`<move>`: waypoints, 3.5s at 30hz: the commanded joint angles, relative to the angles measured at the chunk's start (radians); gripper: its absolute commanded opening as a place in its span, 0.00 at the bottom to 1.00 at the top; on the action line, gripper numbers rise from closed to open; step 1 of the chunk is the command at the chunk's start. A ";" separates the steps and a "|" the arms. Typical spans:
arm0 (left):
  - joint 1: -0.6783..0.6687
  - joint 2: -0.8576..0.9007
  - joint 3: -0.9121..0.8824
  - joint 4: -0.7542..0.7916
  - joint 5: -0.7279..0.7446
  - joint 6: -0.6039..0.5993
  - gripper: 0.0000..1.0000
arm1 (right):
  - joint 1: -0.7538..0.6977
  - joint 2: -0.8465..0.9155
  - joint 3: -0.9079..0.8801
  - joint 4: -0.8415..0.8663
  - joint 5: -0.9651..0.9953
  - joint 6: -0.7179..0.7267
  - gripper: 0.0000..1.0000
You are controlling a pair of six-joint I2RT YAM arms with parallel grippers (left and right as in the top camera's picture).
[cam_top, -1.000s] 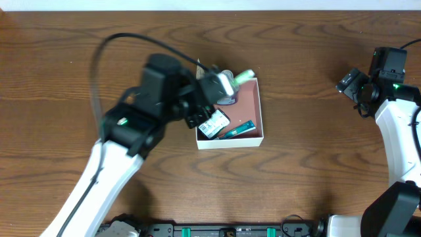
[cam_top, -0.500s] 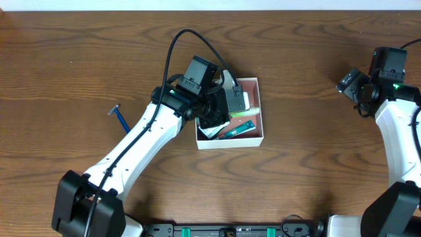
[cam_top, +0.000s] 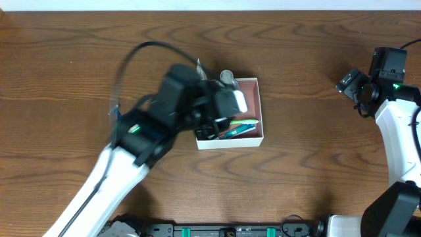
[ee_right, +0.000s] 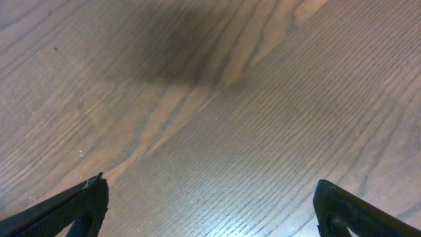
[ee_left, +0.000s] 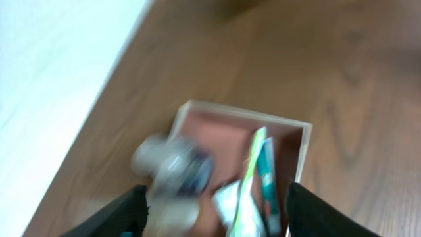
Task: Pack container
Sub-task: 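Carry the toothbrush into the box and release it, then move the left gripper to the blue razor and grasp it, then carry the razor into the box and release it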
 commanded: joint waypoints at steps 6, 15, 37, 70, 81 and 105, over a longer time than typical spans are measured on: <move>0.366 -0.060 -0.004 -0.160 -0.593 -0.789 0.83 | -0.003 0.006 0.005 -0.001 0.005 0.011 0.99; 0.813 0.201 -0.004 -0.212 -0.094 -0.866 0.98 | -0.003 0.006 0.005 -0.001 0.005 0.011 0.99; 0.803 0.669 -0.004 -0.201 -0.045 -1.010 0.72 | -0.003 0.006 0.005 0.000 0.005 0.011 0.99; 0.803 0.828 -0.016 -0.192 -0.101 -0.969 0.06 | -0.003 0.006 0.005 -0.001 0.005 0.011 0.99; 0.803 0.730 0.053 -0.197 0.422 -0.641 0.06 | -0.003 0.006 0.005 -0.001 0.005 0.011 0.99; 0.097 0.073 0.079 -0.033 0.090 0.306 0.06 | -0.003 0.006 0.005 -0.001 0.005 0.011 0.99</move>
